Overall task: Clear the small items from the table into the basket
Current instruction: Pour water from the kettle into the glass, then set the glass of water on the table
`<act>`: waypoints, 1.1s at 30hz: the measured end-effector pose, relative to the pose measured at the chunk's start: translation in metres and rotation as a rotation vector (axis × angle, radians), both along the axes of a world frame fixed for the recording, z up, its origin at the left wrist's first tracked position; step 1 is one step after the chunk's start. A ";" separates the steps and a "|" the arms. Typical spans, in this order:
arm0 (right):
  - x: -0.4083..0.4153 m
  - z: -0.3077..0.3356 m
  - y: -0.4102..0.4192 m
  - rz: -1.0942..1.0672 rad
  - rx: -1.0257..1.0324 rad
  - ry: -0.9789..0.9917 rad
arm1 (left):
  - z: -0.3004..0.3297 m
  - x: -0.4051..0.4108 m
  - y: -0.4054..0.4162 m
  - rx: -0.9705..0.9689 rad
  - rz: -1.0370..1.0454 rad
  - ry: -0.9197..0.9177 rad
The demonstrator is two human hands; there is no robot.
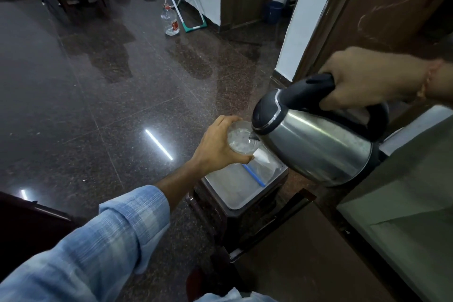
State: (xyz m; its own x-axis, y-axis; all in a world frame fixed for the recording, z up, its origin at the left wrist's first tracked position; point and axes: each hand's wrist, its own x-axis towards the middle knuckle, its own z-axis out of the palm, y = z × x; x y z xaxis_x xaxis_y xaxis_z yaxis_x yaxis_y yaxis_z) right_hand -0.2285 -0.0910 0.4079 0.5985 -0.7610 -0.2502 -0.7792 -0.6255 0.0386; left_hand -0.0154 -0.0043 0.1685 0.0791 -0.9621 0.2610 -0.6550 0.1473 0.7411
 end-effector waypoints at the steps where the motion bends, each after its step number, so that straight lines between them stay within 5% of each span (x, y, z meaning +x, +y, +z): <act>1: -0.013 -0.012 0.004 -0.010 0.024 -0.088 | -0.002 0.002 0.002 0.006 0.005 -0.004; 9: -0.075 -0.123 0.015 -0.325 0.125 -0.596 | -0.018 0.019 0.013 0.054 0.077 -0.024; 18: -0.053 -0.244 0.019 -0.573 0.162 -1.082 | -0.029 0.032 0.016 0.075 0.150 -0.049; 33: 0.025 -0.418 0.029 -0.787 0.257 -1.155 | -0.048 0.041 0.046 0.246 0.217 -0.107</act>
State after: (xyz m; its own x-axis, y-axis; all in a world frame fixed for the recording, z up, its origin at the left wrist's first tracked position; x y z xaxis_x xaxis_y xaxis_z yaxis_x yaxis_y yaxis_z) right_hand -0.2034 -0.0616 -0.0106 0.0068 -0.9949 -0.1005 -0.4365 0.0874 -0.8955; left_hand 0.0260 0.0421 0.1200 0.2731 -0.9611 0.0406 -0.7273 -0.1786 0.6626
